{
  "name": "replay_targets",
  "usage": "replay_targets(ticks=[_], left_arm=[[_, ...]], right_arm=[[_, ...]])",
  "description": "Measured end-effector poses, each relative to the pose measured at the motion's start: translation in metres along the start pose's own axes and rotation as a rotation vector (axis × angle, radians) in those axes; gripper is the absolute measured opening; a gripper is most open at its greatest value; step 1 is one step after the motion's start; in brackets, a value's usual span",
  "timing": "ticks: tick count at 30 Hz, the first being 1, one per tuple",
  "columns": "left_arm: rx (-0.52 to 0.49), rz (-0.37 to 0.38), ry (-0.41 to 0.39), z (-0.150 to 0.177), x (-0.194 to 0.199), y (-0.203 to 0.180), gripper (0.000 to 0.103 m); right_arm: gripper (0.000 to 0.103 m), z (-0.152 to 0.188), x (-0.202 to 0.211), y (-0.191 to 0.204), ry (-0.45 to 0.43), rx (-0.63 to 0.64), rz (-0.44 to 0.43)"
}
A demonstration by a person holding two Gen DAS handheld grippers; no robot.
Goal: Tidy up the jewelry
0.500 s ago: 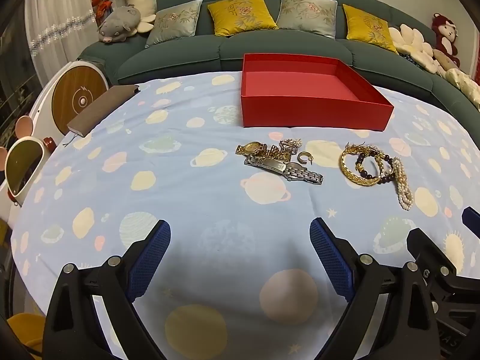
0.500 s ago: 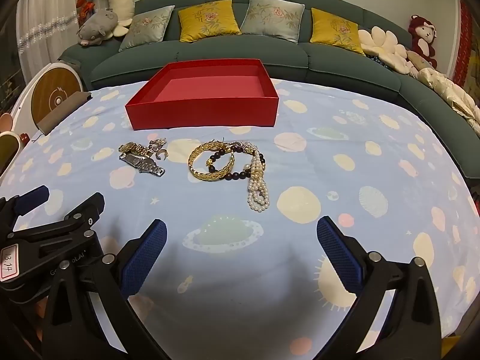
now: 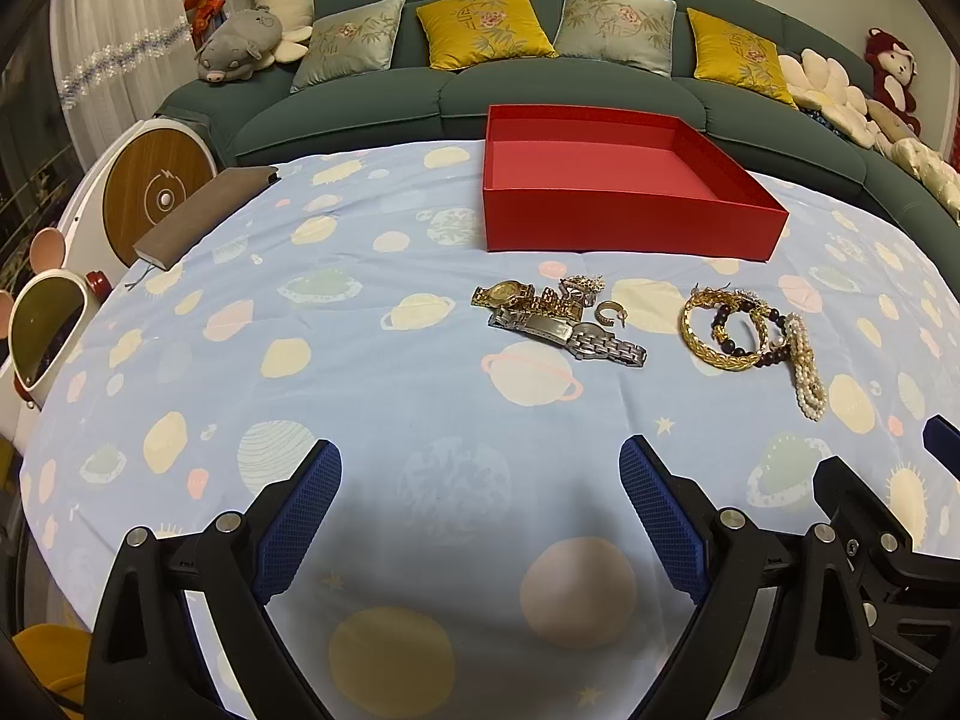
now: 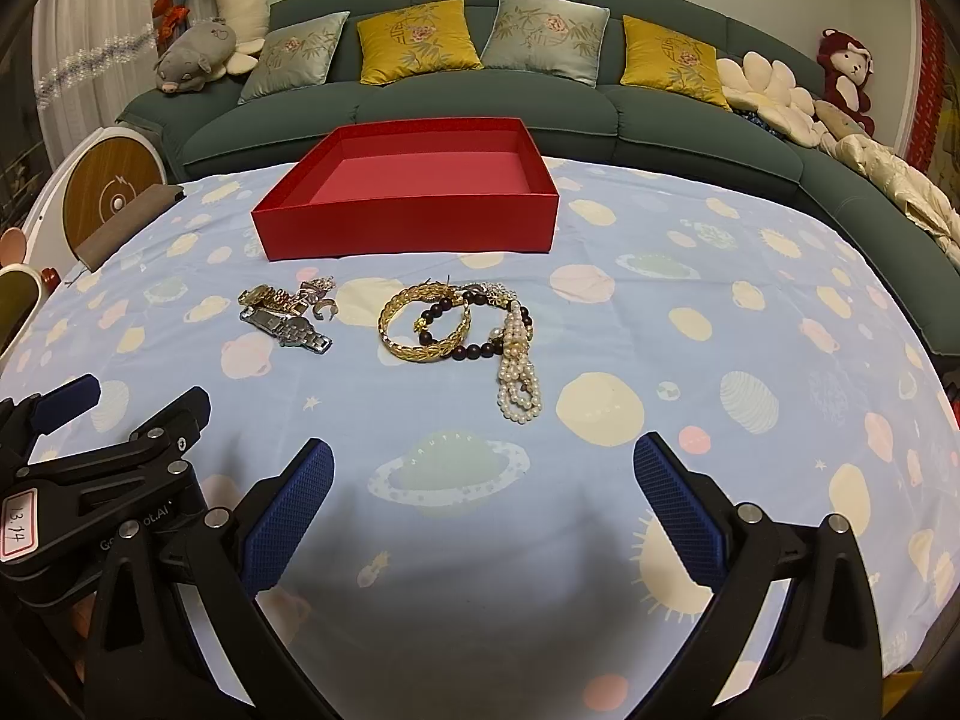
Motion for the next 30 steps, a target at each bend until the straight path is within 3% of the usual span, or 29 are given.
replay_targets(ticks=[30], left_arm=[[0.001, 0.001, 0.0, -0.0009, 0.0018, -0.0005, 0.091]], right_arm=[[0.098, 0.0007, -0.0009, -0.0002, -0.001, 0.0, -0.002]])
Point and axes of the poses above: each gripper's, at about its wrist camera, not at the fingertips, and x roughly against the way its jaws point, y to its left, z to its underside, the point moved 8 cm from there along -x, roughly the way its jaws point, and after that the axes turned 3 degrees about -y, right-handed, at the moved point
